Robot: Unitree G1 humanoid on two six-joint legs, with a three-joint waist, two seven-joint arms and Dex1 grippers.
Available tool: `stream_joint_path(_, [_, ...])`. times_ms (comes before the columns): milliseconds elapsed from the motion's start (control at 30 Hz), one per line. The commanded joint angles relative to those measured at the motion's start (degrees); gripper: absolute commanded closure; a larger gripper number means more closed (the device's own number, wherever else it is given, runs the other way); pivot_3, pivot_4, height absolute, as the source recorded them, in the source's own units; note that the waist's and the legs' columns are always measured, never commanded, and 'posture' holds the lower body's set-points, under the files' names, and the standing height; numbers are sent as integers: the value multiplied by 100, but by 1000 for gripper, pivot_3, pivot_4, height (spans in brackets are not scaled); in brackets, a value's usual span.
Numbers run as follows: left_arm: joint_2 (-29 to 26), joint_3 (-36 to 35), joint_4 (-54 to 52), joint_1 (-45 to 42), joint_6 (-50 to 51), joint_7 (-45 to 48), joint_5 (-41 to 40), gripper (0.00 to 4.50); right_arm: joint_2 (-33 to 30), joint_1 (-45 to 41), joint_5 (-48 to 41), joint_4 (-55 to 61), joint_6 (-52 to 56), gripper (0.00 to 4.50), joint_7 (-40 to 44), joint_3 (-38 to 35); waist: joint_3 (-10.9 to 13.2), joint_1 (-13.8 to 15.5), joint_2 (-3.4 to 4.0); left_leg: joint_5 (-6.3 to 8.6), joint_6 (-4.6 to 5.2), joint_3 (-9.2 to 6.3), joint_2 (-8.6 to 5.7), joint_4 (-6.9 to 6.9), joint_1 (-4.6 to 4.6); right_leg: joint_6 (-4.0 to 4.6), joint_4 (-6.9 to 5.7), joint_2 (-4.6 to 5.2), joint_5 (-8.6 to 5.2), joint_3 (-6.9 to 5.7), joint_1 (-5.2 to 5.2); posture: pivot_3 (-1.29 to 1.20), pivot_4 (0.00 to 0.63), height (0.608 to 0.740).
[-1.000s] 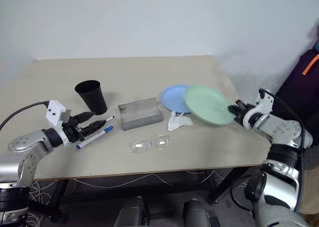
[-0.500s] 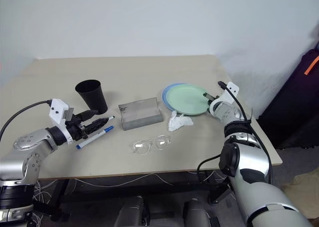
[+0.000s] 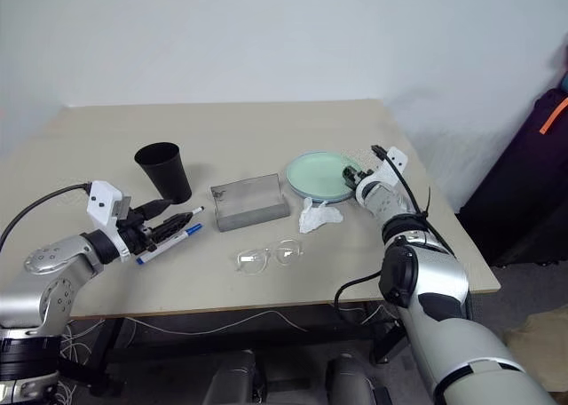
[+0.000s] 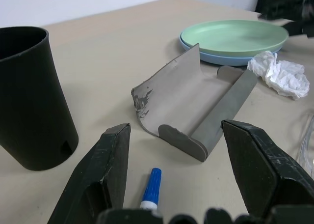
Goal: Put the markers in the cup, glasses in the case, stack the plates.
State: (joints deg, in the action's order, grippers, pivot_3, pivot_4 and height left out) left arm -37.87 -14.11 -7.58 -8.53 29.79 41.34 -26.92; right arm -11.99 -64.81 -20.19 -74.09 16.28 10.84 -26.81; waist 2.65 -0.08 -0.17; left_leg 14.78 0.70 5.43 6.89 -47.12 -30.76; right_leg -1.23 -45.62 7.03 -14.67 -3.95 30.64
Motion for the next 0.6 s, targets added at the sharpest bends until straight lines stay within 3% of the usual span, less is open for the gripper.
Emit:
stream_joint_path(33, [-19,-134,-200,-82,-43,-32,-72,1394,-169,-140,52,568,345,17,810,292,0,-3,1,0,0,1,0,0,-1,0,1,1,0,1,1,0,0,649])
stream_joint_path(200, [8,-65,-142,-155,-57,-35,-45,1394,-282,382,277,1549,1000,17,1568,975,0,-18,0,1,-1,2,1,6,1,0,2,1,0,1,3,0,0,649])
stream_joint_path(600, [13,-17,-32,-224,-92,16,-1,1394,-358,979,157,2799,1686,17,1456,1217,1,-30,2,0,-1,6,1,15,2,0,3,1,0,1,6,0,0,649])
